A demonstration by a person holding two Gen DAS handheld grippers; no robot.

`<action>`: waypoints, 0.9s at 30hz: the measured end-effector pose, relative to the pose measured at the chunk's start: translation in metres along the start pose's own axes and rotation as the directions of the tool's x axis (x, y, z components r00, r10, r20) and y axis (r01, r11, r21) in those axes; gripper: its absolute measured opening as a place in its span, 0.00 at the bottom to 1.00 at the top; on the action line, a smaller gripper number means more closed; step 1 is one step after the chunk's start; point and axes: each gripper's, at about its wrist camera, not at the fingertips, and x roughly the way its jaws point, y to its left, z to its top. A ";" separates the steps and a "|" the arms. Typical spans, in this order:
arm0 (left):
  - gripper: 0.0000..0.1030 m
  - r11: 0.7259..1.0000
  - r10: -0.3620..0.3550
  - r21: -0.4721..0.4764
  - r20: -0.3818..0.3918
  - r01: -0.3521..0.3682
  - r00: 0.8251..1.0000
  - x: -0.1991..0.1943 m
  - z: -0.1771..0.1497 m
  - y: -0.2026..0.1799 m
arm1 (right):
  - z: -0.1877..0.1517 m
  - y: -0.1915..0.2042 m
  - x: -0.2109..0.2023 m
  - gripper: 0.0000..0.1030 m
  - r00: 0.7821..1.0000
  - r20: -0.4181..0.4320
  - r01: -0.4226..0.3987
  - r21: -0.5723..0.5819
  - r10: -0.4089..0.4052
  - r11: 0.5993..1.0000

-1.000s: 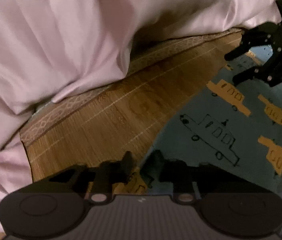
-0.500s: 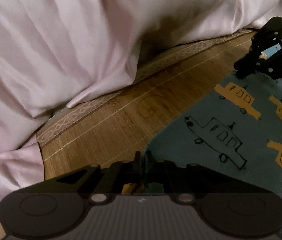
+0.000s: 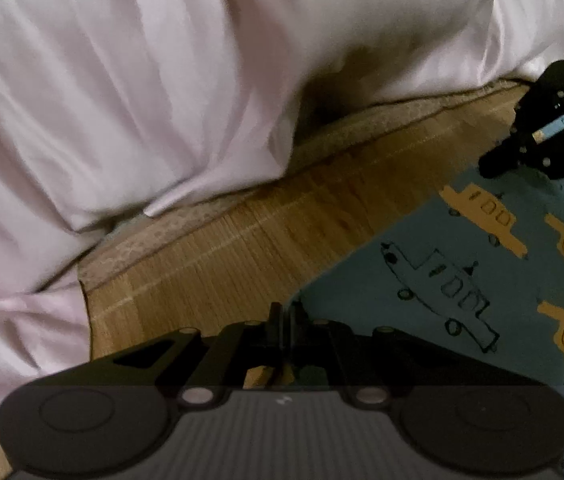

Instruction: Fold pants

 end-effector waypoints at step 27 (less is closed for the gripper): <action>0.32 0.968 -0.200 -0.169 -0.057 0.188 0.978 0.011 -0.026 0.079 | 0.041 -0.017 0.040 0.15 0.994 0.024 -0.112 0.037 0.111 0.993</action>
